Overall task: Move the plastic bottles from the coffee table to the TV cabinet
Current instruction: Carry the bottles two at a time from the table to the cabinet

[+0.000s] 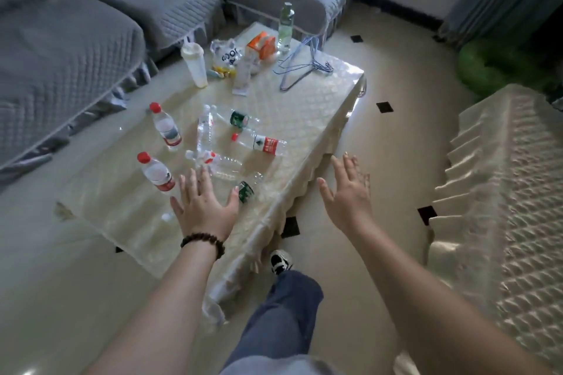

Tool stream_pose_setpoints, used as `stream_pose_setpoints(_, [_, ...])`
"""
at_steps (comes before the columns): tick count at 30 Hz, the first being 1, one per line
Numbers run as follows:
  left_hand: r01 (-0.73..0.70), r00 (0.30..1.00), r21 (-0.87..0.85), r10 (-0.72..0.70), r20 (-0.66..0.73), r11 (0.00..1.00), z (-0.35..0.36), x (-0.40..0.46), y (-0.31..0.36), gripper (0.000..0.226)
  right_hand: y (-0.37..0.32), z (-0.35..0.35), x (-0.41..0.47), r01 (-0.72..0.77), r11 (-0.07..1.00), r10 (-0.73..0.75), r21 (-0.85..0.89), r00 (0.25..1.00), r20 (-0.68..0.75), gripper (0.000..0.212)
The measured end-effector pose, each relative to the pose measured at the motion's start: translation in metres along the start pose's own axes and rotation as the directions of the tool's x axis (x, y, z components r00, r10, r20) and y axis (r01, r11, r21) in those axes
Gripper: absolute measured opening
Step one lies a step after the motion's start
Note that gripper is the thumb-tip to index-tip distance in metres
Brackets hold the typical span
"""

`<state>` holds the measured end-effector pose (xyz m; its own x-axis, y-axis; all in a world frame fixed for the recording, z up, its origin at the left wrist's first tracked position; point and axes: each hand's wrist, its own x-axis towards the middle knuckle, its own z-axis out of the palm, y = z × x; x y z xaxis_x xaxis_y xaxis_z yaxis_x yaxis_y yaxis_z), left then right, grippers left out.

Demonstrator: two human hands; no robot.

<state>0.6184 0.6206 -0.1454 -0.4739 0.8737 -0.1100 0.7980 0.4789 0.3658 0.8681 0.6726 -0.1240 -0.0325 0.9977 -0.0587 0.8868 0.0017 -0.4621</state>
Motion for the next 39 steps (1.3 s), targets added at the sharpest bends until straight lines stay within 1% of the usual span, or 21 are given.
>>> stream_pose_setpoints(4, [0.122,0.992,-0.023,-0.123,-0.016,0.992,0.015,0.055,0.014,0.081,-0.014,0.008,0.087,0.097,0.995,-0.093,-0.039,0.992,0.086,0.061])
stream_pose_setpoints(7, [0.220,0.975,-0.039,-0.221,-0.024,0.975,0.023,0.092,0.024,0.081,-0.029,0.015,0.147,0.180,0.980,-0.165,-0.079,0.972,0.168,0.061])
stream_pose_setpoints(9, [0.267,0.963,-0.046,-0.268,-0.020,0.963,0.025,0.112,0.030,0.081,-0.039,0.020,0.182,0.229,0.971,-0.209,-0.073,0.954,0.213,0.061])
stream_pose_setpoints(15, [0.374,0.926,-0.043,-0.375,-0.032,0.926,0.027,0.151,0.048,0.081,-0.060,0.038,0.254,0.341,0.939,-0.310,-0.036,0.891,0.333,0.061])
stream_pose_setpoints(18, [0.442,0.896,-0.030,-0.443,-0.036,0.896,0.031,0.161,0.051,0.081,-0.067,0.051,0.281,0.407,0.913,-0.363,-0.026,0.841,0.402,0.061])
stream_pose_setpoints(24, [0.617,0.784,-0.060,-0.619,-0.048,0.785,0.056,0.167,0.076,0.080,-0.068,0.079,0.338,0.591,0.807,-0.491,-0.020,0.688,0.535,0.063])
stream_pose_setpoints(29, [0.760,0.637,-0.115,-0.768,-0.067,0.640,0.075,0.157,0.111,0.081,-0.062,0.094,0.377,0.716,0.698,-0.560,0.017,0.531,0.635,0.064])
stream_pose_setpoints(32, [0.817,0.558,-0.141,-0.829,-0.051,0.559,0.089,0.147,0.130,0.080,-0.060,0.100,0.392,0.767,0.640,-0.587,0.046,0.450,0.673,0.065])
stream_pose_setpoints(35, [0.852,0.500,-0.159,-0.865,-0.034,0.499,0.107,0.137,0.143,0.081,-0.053,0.110,0.401,0.793,0.606,-0.589,0.065,0.393,0.706,0.064])
stream_pose_setpoints(39, [0.893,0.426,-0.162,-0.905,0.000,0.420,0.141,0.132,0.144,0.085,-0.040,0.138,0.407,0.802,0.593,-0.574,0.076,0.354,0.739,0.064])
